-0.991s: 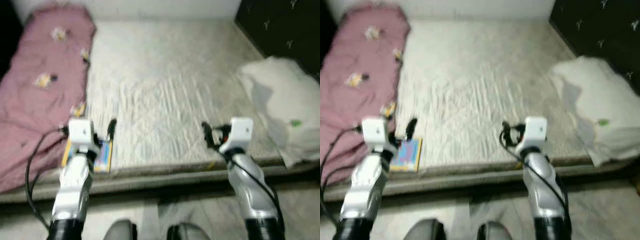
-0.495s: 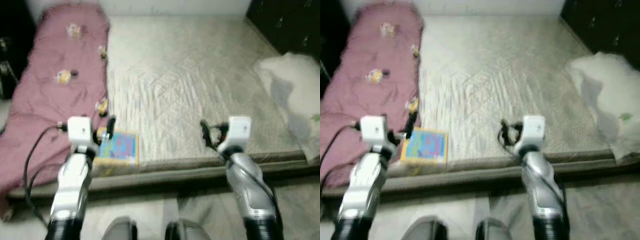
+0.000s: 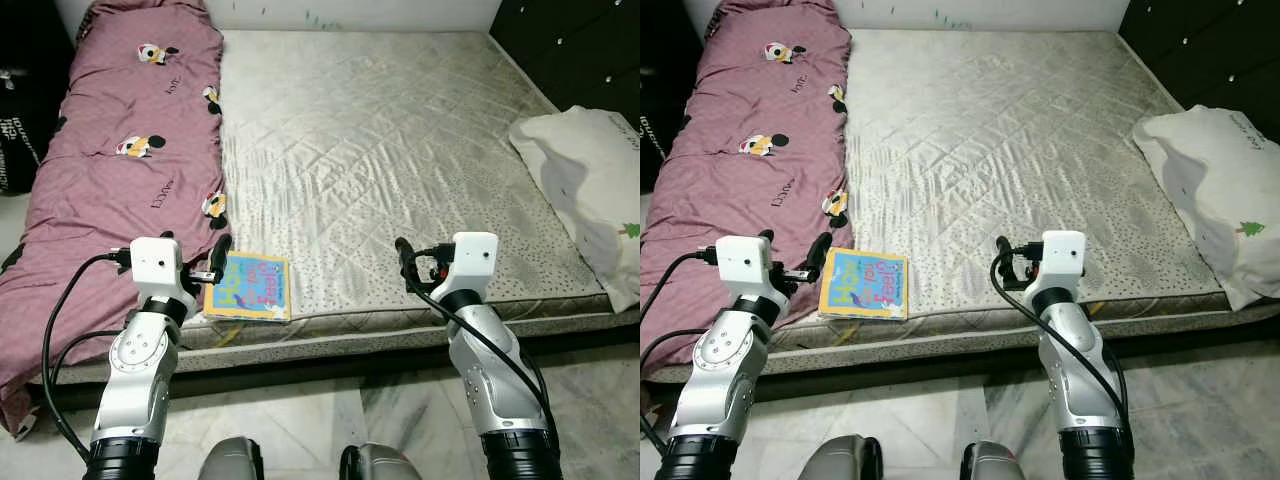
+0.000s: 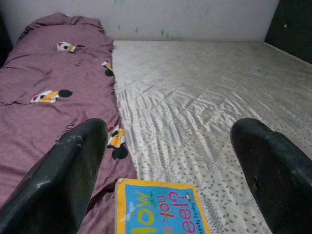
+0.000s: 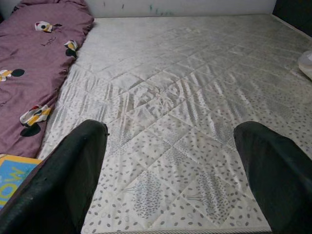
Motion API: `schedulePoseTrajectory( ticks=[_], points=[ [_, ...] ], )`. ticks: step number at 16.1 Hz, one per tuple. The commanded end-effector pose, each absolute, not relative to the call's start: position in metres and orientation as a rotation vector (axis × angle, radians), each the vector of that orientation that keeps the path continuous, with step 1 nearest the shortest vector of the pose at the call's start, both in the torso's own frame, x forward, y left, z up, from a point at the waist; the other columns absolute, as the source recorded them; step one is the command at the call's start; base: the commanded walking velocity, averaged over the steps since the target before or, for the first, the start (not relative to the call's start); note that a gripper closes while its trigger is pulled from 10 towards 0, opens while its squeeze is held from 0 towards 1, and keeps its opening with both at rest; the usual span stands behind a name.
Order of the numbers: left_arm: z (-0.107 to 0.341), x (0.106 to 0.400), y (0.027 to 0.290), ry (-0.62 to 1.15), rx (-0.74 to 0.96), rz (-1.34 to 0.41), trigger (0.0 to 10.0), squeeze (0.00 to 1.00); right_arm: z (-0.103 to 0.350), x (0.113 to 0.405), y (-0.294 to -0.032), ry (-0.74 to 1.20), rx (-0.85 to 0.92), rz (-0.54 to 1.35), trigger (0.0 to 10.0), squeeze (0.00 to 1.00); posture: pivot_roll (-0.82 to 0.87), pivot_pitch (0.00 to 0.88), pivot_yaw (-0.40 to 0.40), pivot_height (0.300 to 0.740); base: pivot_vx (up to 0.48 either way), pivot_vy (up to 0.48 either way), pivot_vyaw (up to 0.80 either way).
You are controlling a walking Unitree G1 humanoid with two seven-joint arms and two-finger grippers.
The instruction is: Clean up the room
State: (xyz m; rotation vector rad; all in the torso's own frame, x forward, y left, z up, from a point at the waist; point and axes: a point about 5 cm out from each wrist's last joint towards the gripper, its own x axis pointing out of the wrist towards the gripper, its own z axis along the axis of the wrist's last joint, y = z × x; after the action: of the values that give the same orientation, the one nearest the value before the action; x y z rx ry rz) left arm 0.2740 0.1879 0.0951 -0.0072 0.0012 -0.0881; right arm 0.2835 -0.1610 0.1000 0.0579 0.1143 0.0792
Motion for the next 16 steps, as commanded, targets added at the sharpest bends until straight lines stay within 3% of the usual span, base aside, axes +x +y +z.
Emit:
schedulePoseTrajectory(
  ticks=[1,16],
  points=[
    [0.0993,0.2741,0.1875,-0.017,-0.003,-0.101,10.0,0.0,0.1024,0.2833,-0.1637,0.106,0.056,0.07,10.0,0.0,0.03,0.093,-0.046,0.74,0.24,0.0,0.0],
    [0.1005,0.2756,0.1861,-0.026,0.0,-0.108,10.0,0.0,0.1041,0.2858,-0.1623,0.096,0.035,0.076,10.0,0.0,0.03,0.093,-0.045,0.74,0.283,0.0,0.0]
  ],
)
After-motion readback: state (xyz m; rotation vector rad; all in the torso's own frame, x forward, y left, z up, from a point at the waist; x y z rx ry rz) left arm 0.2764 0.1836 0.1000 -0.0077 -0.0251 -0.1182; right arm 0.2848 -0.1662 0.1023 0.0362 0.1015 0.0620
